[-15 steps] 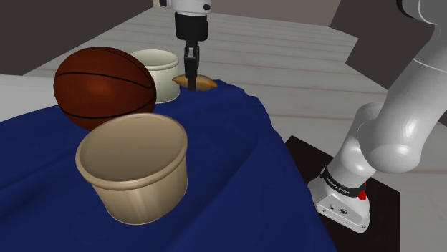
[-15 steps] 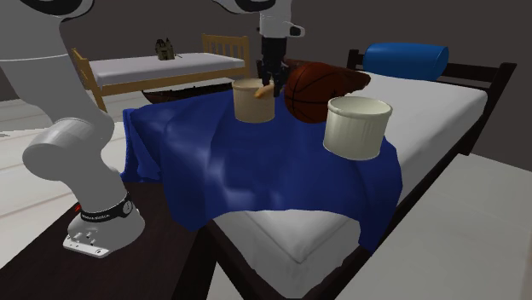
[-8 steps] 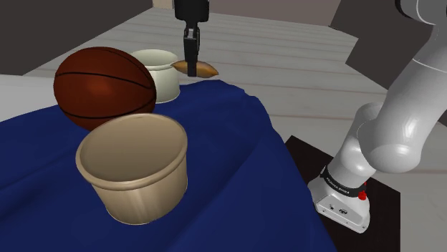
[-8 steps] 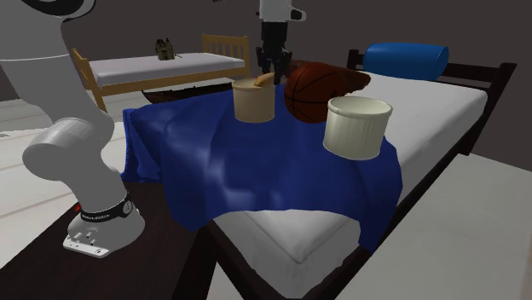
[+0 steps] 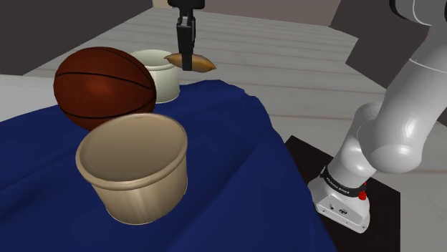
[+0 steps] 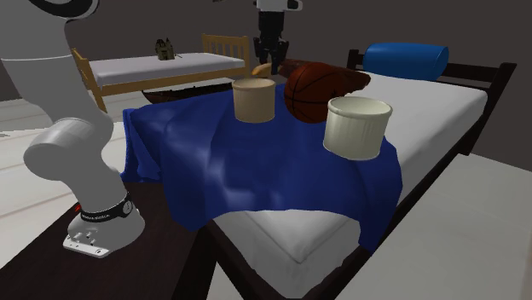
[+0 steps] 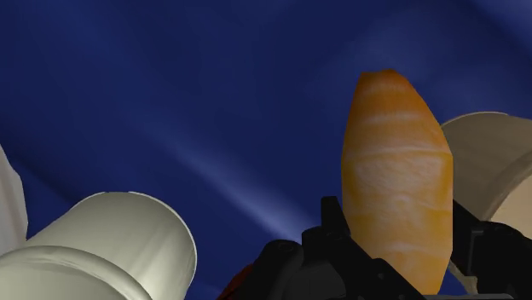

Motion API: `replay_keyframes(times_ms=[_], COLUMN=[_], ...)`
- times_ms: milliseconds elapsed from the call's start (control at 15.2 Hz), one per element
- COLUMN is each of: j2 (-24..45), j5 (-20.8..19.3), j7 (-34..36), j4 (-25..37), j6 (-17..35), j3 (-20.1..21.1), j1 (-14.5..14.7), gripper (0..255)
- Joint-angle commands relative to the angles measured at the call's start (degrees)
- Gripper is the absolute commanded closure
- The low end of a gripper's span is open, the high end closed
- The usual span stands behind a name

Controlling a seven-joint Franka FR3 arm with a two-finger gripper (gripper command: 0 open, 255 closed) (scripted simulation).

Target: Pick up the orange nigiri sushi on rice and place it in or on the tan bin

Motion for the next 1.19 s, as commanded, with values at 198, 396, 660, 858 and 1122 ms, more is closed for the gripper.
replay_keyframes(times_ms=[198,396,660,858,1122], j2=[4.16,7.32,12.64,17.6,18.39], j5=[-1.19,-2.38,-4.61,-6.82,-7.17], j7=[7.42,11.82,17.65,21.86,23.03], j4=[5.12,8.96,15.66,22.27,20.92], j6=[-0.87,-1.59,-3.18,-5.09,-3.0], j3=[3.49,5.38,7.56,8.82,9.03], j1=[3.87,6.5,10.62,14.37,15.29], gripper=[255,255,255,255,255])
